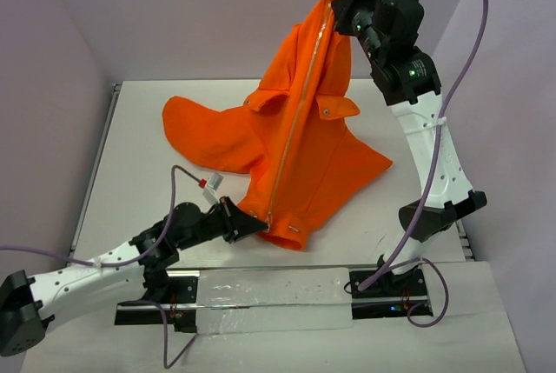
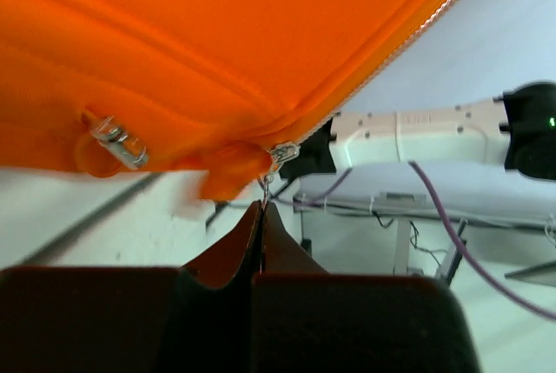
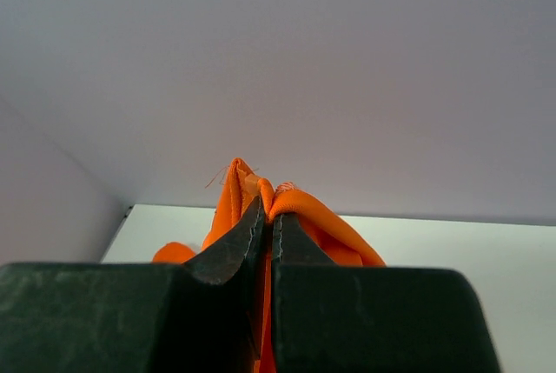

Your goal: Zip up the jacket

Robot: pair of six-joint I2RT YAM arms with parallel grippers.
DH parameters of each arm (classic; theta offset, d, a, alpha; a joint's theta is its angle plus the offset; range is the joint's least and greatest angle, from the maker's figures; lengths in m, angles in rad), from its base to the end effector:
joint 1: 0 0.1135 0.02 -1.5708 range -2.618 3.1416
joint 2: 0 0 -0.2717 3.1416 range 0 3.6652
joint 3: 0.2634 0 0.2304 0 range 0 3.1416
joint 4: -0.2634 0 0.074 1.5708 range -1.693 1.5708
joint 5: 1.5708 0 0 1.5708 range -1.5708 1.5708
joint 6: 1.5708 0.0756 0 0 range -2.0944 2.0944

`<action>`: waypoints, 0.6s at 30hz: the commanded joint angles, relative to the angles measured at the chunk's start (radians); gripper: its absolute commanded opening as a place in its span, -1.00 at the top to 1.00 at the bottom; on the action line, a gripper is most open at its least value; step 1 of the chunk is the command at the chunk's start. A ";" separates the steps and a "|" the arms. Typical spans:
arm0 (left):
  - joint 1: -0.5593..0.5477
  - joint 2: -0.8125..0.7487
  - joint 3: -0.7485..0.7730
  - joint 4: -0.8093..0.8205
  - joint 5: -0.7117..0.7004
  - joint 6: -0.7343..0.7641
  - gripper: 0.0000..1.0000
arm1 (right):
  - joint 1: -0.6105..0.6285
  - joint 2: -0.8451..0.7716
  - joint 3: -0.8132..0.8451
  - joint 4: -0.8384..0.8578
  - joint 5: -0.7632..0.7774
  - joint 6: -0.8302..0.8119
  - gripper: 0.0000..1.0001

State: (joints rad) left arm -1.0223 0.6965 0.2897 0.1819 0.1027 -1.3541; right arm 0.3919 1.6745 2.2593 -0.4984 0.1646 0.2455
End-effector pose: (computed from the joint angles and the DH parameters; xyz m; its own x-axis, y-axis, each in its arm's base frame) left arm 0.0899 -0.1620 0.2216 -0.9049 -0.3823 -0.1873 0.0802 0.2790 -0.9569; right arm 0.3268 0.1217 0.5694 0.0225 0.2687 -0.9630 -0.2385 0.9368 0.2559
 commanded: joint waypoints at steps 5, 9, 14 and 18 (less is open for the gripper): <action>-0.092 -0.290 -0.116 -0.398 -0.072 -0.158 1.00 | -0.076 -0.061 0.025 0.270 0.059 0.028 1.00; -0.094 -0.311 -0.094 -0.483 -0.097 -0.152 1.00 | -0.088 -0.070 0.019 0.272 0.044 0.028 1.00; -0.094 -0.213 -0.002 -0.503 -0.139 -0.087 1.00 | -0.089 -0.098 -0.017 0.279 0.044 0.020 1.00; -0.094 -0.068 0.228 -0.543 -0.288 0.035 0.23 | -0.087 -0.128 -0.103 0.257 0.056 0.029 0.85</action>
State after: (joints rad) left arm -1.1029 0.5198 0.3181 -0.2230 -0.0844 -1.4495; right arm 0.3339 1.6483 2.1874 -0.4630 0.1432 0.2691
